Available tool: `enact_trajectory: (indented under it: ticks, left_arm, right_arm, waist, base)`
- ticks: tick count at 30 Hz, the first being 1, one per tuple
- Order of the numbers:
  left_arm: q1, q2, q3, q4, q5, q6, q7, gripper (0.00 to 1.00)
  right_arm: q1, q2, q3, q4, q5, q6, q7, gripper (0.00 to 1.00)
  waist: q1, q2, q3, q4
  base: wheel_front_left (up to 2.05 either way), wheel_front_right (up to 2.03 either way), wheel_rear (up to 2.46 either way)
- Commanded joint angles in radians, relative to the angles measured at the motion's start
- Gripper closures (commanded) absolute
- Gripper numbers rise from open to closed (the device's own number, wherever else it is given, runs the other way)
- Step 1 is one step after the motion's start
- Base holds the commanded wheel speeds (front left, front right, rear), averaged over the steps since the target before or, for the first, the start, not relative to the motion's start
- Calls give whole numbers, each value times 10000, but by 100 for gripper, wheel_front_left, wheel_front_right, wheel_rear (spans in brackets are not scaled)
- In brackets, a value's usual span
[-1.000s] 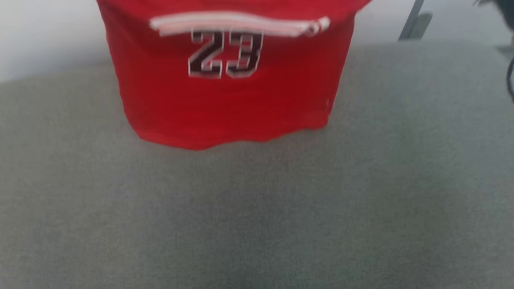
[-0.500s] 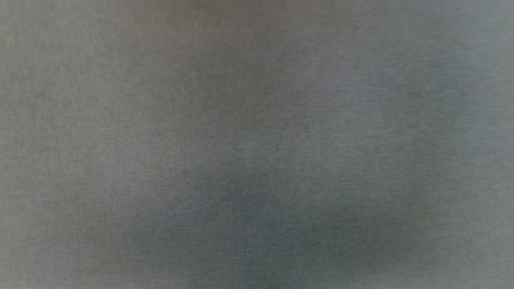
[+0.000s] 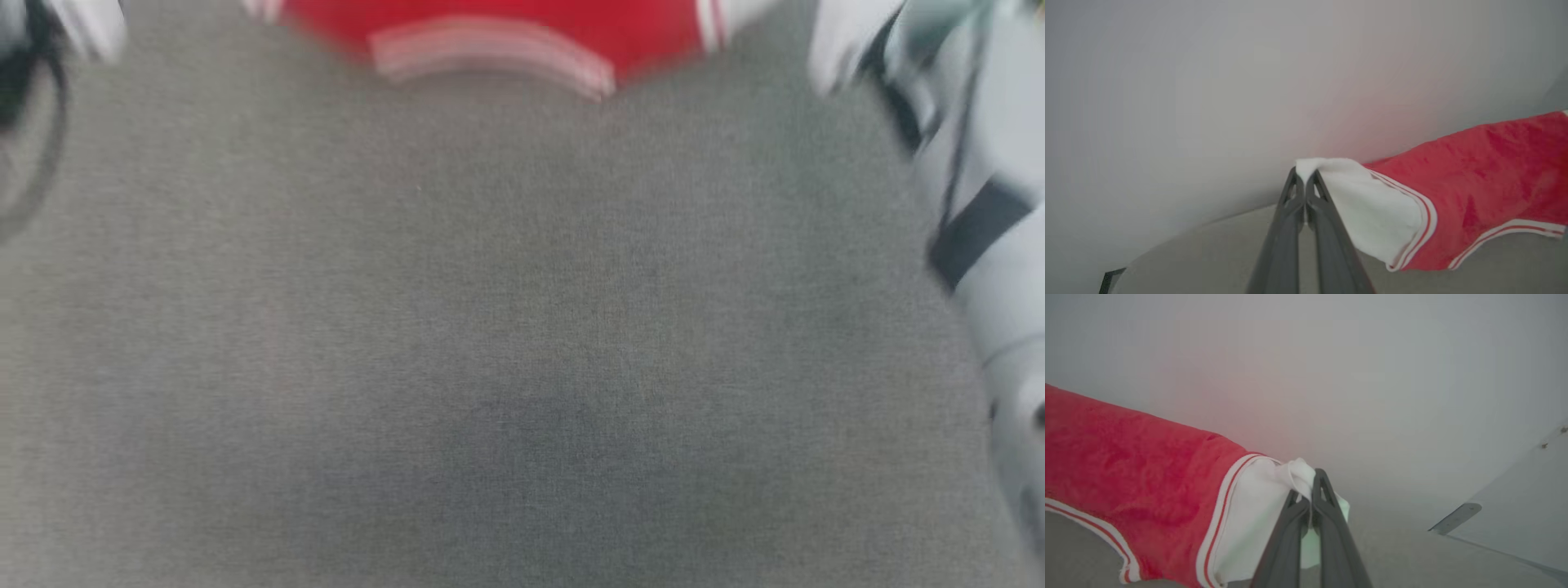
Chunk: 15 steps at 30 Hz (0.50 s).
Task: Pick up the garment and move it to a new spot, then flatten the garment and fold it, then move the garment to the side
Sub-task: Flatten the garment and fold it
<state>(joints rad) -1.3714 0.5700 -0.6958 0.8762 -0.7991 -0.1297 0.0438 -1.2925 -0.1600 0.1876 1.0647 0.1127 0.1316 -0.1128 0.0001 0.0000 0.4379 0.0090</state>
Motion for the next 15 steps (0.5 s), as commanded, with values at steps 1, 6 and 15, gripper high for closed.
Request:
enact_trajectory:
  ticks: [1, 6, 15]
  left_arm:
    - [389, 146, -129, -124, -123, -4, 139, 100]
    - [2618, 677, -596, -980, -1129, -5, 917, 100]
    - [6756, 2350, -416, -4114, -2487, 1146, 1604, 100]
  right_arm:
    - [266, -49, 232, -22, 277, -18, 108, 100]
    - [2087, -509, 1995, -972, 2529, -18, 1110, 100]
    - [5290, -3465, 4172, -5142, 6196, -18, 3453, 100]
  waist:
    - [-1, 0, -367, 60]
    - [-1, 0, -1075, 77]
    - [-1, 0, -1933, 38]
  base:
    - [0, 0, 0]
    - [0, 0, 0]
    - [0, 0, 0]
